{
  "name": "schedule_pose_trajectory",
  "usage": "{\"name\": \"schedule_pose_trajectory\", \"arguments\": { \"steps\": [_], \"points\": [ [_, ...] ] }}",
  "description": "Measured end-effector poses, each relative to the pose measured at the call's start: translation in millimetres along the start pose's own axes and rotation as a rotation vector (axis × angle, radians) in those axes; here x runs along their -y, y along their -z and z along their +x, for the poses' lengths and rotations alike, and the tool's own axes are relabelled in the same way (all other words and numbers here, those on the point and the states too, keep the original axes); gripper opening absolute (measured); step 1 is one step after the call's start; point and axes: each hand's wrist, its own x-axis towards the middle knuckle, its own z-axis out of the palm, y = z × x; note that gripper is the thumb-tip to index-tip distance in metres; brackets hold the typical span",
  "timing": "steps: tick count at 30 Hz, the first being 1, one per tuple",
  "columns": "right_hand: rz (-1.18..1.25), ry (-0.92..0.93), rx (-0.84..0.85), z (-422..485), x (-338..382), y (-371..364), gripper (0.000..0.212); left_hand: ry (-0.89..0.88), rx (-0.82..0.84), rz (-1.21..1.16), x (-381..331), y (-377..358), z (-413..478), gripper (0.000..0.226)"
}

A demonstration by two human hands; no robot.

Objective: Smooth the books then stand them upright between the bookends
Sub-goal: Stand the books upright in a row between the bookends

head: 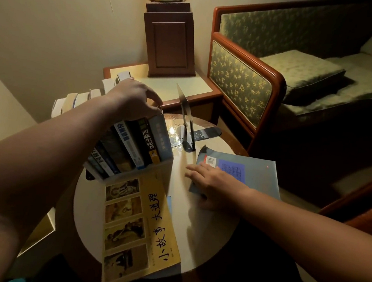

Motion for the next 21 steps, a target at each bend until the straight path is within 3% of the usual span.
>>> {"name": "schedule_pose_trajectory", "arguments": {
  "steps": [8, 16, 21],
  "points": [
    [0.204, 0.06, -0.314, -10.6, -21.3, 39.9, 0.051, -0.007, 0.009, 0.03, -0.1, 0.9, 1.5, 0.034],
    [0.504, -0.077, -0.842, -24.8, -14.7, 72.1, 0.05, 0.03, 0.001, 0.017, -2.8, 1.1, 4.2, 0.03],
    [0.607, -0.141, -1.085, -16.2, 5.5, 81.0, 0.049, 0.012, 0.003, 0.023, -4.9, 3.6, 2.0, 0.028]
  ]
}}
